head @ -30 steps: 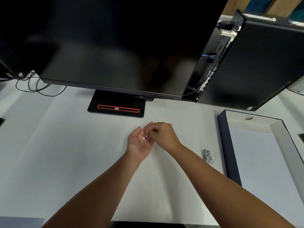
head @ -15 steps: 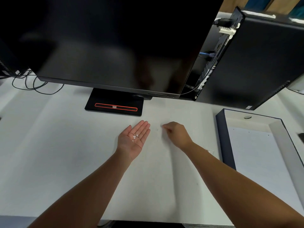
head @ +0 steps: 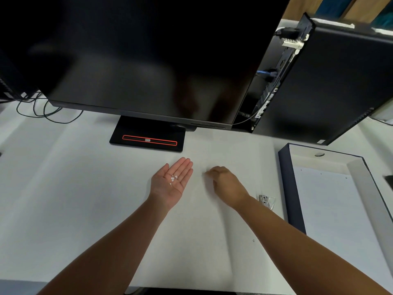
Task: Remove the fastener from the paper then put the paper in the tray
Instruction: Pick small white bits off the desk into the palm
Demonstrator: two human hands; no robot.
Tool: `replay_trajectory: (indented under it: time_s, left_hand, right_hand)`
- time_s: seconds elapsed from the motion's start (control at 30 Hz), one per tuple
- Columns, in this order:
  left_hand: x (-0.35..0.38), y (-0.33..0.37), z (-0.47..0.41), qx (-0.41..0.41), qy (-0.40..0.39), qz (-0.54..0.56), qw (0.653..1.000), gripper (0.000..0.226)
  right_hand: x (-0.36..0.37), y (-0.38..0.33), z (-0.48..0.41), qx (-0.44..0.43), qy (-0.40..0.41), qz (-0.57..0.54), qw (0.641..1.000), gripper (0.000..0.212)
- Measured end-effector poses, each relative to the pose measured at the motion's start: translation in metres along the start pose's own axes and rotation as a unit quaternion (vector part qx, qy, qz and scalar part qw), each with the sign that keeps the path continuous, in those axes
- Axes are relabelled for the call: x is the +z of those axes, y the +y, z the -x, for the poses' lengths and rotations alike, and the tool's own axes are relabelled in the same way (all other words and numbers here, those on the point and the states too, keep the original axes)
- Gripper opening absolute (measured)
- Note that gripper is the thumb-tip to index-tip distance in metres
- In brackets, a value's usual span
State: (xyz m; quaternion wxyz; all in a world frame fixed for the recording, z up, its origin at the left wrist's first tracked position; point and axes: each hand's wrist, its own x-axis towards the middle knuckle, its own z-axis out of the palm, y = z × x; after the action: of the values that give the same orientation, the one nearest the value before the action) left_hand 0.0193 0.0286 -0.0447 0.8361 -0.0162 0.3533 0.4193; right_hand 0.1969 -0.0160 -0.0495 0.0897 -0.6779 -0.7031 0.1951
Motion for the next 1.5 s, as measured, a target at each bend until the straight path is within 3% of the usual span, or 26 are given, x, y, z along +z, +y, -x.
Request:
replay_trajectory:
  time_s: [0.13,0.4,0.83,0.97,1.17,1.5]
  left_hand:
    - [0.001,0.001,0.0,0.001,0.003,0.0,1.0,0.046]
    - [0.003,-0.001,0.002,-0.002,0.001,-0.003,1.0,0.046]
    - [0.001,-0.001,0.002,-0.003,0.006,-0.003,1.0,0.046]
    - [-0.003,-0.004,0.003,-0.011,0.014,-0.008,1.0,0.046]
    - [-0.004,-0.014,0.004,-0.023,0.03,-0.029,0.999,0.045]
    - [-0.003,-0.018,0.007,-0.032,0.028,-0.045,0.998,0.047]
  right_hand:
    - [-0.001,0.015,-0.004,0.089,0.028,0.013,0.996,0.033]
    - [0.007,0.008,0.007,0.066,0.031,0.012,0.997,0.017]
    - [0.017,0.004,-0.001,0.119,0.046,-0.012,0.992,0.018]
    - [0.009,0.001,-0.005,0.157,0.059,-0.119,0.979,0.018]
    - [-0.013,-0.049,-0.007,0.101,0.072,-0.297,0.947,0.013]
    - [-0.012,-0.07,-0.013,0.119,0.036,-0.312,0.942,0.03]
